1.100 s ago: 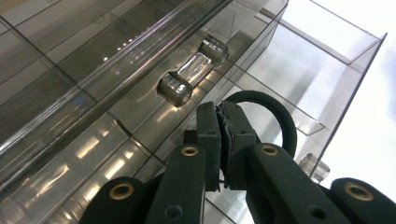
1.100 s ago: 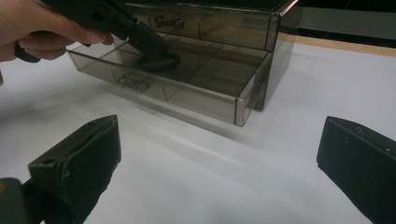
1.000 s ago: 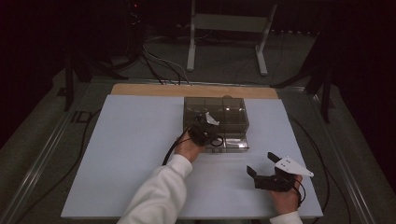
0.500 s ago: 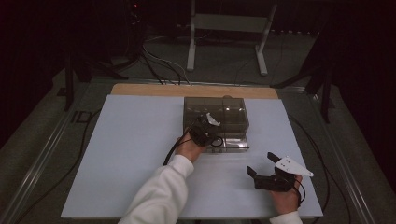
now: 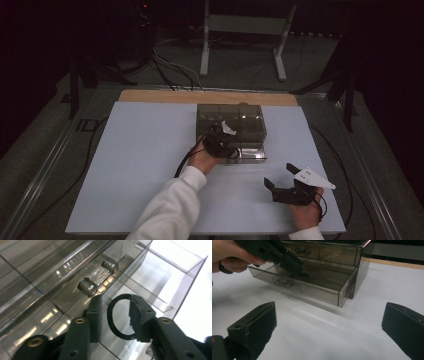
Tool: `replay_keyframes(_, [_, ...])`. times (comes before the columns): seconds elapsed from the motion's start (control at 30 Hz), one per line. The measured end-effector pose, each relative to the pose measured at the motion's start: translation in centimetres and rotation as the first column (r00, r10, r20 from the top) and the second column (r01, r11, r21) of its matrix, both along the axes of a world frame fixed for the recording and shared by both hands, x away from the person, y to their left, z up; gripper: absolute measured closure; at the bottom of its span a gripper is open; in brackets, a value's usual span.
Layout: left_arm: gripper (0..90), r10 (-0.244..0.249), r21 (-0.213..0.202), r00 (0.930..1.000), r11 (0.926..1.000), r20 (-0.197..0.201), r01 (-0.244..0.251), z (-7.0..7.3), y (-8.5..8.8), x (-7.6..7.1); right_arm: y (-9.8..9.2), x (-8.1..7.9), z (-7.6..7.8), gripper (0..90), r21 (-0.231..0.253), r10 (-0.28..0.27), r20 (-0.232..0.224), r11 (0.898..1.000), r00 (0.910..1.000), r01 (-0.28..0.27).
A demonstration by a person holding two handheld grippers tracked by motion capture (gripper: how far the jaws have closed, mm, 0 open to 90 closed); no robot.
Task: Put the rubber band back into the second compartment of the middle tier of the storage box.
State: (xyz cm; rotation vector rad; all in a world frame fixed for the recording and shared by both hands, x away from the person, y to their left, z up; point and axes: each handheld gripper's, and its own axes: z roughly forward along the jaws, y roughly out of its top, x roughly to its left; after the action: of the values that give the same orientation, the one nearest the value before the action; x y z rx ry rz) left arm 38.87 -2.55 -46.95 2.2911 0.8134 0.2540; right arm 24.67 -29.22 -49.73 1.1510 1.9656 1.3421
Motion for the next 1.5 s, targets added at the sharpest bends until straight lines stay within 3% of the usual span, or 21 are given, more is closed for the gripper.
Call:
replay_keyframes(0.2, [44.7,-0.003,-0.014,0.9996,0.9999,0.027,0.003,1.0,0.5,-1.0,0.0,0.0,0.0,0.3,0.001,-0.002,0.000,1.000,1.0000,0.002])
replay_keyframes(0.43, [35.6,0.029,-0.085,0.9976,0.9961,0.064,-0.023,2.3,2.3,-1.6,0.0,0.0,0.0,0.3,-0.002,-0.001,-0.001,1.000,1.0000,0.001])
replay_keyframes(0.63, [25.1,0.059,-0.111,0.9934,0.9926,0.099,-0.048,3.3,3.2,-1.9,0.0,0.0,0.0,0.2,-0.002,-0.001,-0.002,1.000,1.0000,0.001])
replay_keyframes(1.0, [1.7,0.102,-0.185,0.9861,0.9797,0.131,-0.077,4.7,4.8,-2.3,0.1,-0.1,0.0,0.3,-0.002,0.001,-0.003,1.000,1.0000,-0.001])
replay_keyframes(1.33, [0.2,0.132,-0.246,0.9815,0.9645,0.138,-0.095,5.5,7.3,-2.5,0.1,-0.1,0.0,0.2,-0.003,0.001,-0.004,1.000,1.0000,-0.001])
replay_keyframes(1.5, [0.2,0.143,-0.242,0.9763,0.9649,0.162,-0.101,5.8,8.4,-3.0,0.1,0.0,-0.1,0.3,-0.003,0.001,-0.004,1.000,1.0000,-0.001])
